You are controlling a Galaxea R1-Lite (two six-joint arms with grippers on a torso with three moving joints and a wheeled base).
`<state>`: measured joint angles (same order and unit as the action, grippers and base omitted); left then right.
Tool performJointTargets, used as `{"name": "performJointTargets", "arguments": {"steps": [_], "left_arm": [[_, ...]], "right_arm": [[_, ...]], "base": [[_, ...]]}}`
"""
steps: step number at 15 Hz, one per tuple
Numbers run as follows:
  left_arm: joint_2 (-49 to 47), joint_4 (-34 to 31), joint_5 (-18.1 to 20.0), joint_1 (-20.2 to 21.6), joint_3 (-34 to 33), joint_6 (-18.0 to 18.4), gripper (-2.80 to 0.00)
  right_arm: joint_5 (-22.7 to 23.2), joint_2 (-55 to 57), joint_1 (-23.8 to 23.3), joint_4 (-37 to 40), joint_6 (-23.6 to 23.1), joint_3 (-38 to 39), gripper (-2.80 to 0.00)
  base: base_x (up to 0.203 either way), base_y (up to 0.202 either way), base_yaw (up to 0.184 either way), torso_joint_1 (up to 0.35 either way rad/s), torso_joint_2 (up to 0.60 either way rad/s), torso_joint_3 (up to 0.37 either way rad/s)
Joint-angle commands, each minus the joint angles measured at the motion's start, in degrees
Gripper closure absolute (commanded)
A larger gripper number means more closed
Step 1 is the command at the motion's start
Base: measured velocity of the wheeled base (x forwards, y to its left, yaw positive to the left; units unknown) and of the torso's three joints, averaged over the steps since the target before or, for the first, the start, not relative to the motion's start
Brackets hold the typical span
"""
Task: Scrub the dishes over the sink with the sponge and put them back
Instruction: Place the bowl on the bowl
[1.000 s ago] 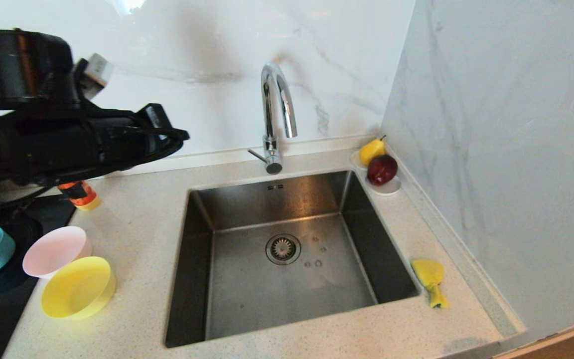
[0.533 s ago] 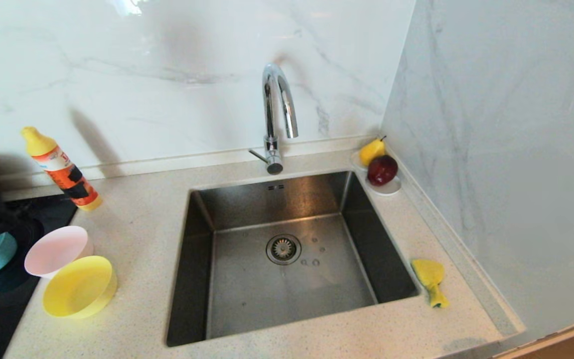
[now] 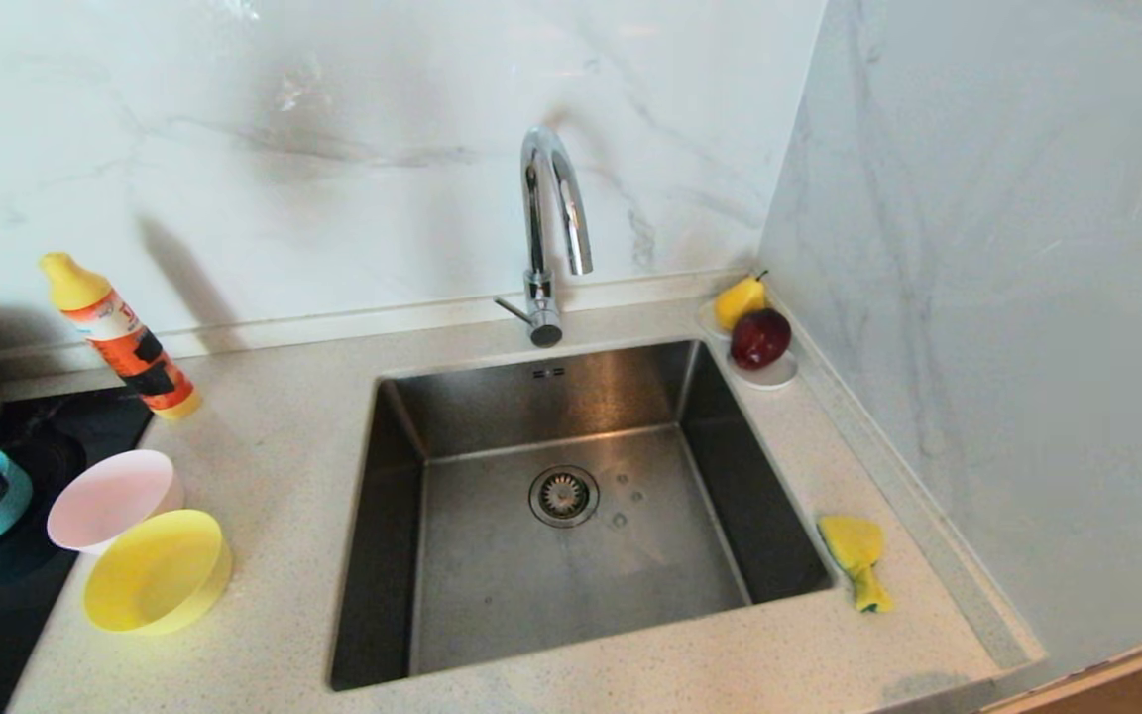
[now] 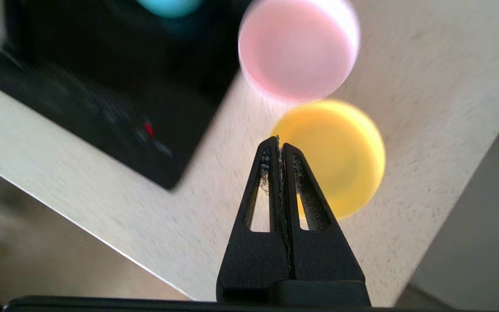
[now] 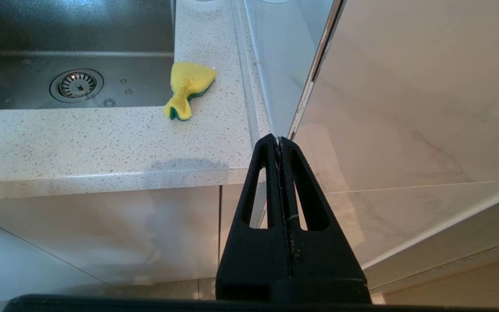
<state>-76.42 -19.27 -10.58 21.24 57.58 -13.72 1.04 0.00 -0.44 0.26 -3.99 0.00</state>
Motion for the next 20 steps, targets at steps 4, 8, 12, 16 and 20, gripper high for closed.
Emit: {"name": "performJointTargets", "arguments": {"steps": [4,8,12,16,20], "left_arm": [[-8.7,-3.0,10.7,9.7,0.7,-0.2,0.0],[-14.4,-2.8,16.8,16.7,2.2,-0.2,-2.8],[-20.3,-2.7,18.1,20.3,2.3,0.1,-2.8],[-25.4,-0.7,21.0,22.4,2.6,-1.0,-2.8],[-27.4,0.6,22.6,22.5,2.6,-2.2,-2.8]], "right_arm": [[0.0,0.1,0.0,0.0,0.0,0.0,0.0],[0.0,0.1,0.0,0.0,0.0,0.0,0.0],[0.0,0.1,0.0,0.0,0.0,0.1,0.0],[0.0,0.1,0.0,0.0,0.0,0.0,0.0],[0.0,0.1,0.0,0.0,0.0,0.0,0.0]], "base": [[0.0,0.0,0.0,0.0,0.0,0.0],[0.0,0.0,0.0,0.0,0.0,0.0],[0.0,0.0,0.0,0.0,0.0,0.0],[0.0,0.0,0.0,0.0,0.0,0.0],[0.0,0.0,0.0,0.0,0.0,0.0]]}}
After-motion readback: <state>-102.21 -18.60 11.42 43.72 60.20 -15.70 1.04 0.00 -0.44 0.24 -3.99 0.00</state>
